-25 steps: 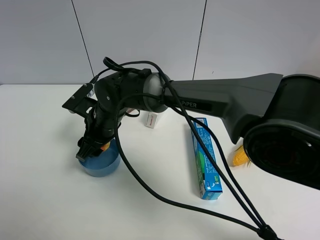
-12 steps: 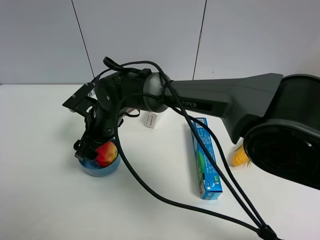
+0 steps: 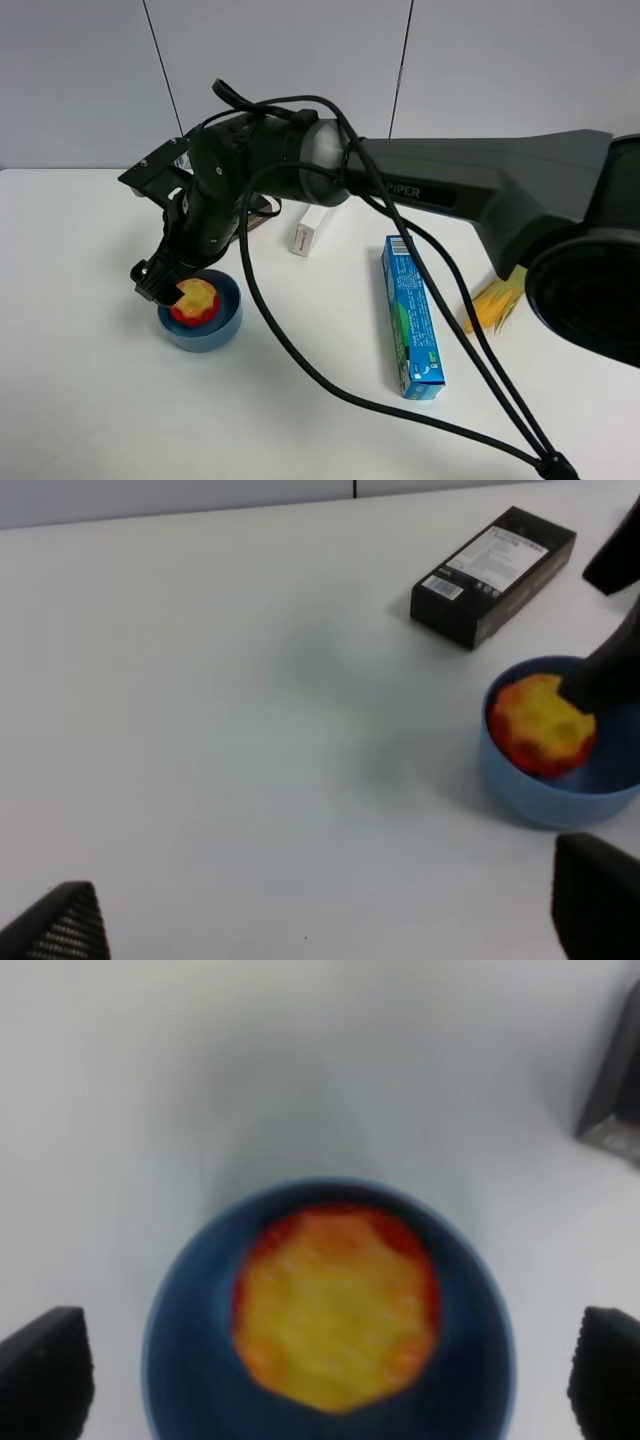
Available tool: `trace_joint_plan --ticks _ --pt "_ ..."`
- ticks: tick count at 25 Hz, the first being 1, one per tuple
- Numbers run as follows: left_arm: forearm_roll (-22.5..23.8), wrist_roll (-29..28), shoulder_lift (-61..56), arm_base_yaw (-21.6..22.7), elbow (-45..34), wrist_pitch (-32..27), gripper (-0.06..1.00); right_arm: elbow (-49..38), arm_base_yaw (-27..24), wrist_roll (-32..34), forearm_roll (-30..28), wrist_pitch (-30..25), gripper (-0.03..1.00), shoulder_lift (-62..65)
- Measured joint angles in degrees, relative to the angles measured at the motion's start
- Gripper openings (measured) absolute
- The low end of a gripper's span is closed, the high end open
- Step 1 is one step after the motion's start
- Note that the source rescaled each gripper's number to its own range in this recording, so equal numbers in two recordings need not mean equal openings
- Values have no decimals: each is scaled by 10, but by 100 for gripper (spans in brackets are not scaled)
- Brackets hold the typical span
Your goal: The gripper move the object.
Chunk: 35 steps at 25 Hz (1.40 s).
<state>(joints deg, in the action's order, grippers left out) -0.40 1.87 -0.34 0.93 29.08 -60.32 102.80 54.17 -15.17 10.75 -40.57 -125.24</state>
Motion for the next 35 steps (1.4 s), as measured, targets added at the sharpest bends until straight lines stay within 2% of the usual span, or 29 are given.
trace_joint_plan --ticks 4,10,17,20,26,29,32,35 --pt "0 0 0 0 0 0 100 0 0 8 0 -5 95 31" --pt "0 0 0 0 0 0 100 0 0 18 -7 -28 95 104" --pt "0 0 0 0 0 0 100 0 0 23 -92 -75 95 189" --pt "0 0 0 0 0 0 100 0 0 33 -137 -75 95 210" --pt "0 0 0 0 0 0 100 0 0 45 -151 -95 95 220" --pt "0 0 0 0 0 0 100 0 0 45 -151 -132 95 220" --pt "0 0 0 0 0 0 100 0 -23 45 -149 -179 95 220" --pt "0 0 0 0 0 0 100 0 -84 45 -138 -222 95 221"
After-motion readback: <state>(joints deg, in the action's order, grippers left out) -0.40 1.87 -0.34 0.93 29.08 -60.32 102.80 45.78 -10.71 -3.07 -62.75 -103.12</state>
